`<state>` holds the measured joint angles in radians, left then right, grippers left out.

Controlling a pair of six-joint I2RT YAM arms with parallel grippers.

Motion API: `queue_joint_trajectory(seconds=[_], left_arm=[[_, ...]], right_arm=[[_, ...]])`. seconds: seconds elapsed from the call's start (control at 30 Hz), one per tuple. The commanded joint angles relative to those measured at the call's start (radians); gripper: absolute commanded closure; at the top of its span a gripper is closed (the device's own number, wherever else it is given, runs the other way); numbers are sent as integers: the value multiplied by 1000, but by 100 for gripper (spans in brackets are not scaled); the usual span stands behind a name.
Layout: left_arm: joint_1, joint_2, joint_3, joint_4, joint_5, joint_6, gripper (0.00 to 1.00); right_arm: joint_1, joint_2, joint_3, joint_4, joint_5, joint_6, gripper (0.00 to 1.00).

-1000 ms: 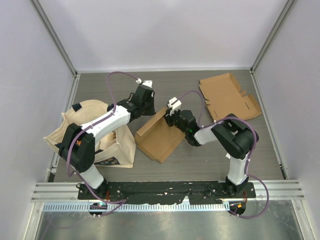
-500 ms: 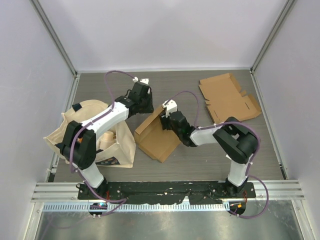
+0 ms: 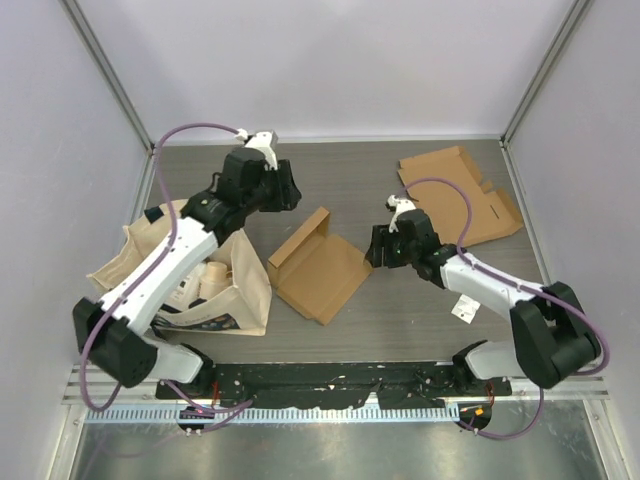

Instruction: Fold the paper box

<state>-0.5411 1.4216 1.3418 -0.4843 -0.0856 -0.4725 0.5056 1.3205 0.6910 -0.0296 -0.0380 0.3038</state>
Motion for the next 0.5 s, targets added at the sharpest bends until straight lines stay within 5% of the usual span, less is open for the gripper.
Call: queue_joint_trajectory(seconds=[0.0, 0.13, 0.47], left_arm=[[-32, -133, -13, -33, 240, 87, 49], [-230, -252, -131, -54, 195, 179, 49], [-479, -366, -329, -20, 93, 182, 49]], right_arm=[[-32, 109, 43, -102, -226, 3, 42], [-52, 193, 56, -40, -238, -23, 48], [-53, 273, 67, 20, -220, -74, 60]])
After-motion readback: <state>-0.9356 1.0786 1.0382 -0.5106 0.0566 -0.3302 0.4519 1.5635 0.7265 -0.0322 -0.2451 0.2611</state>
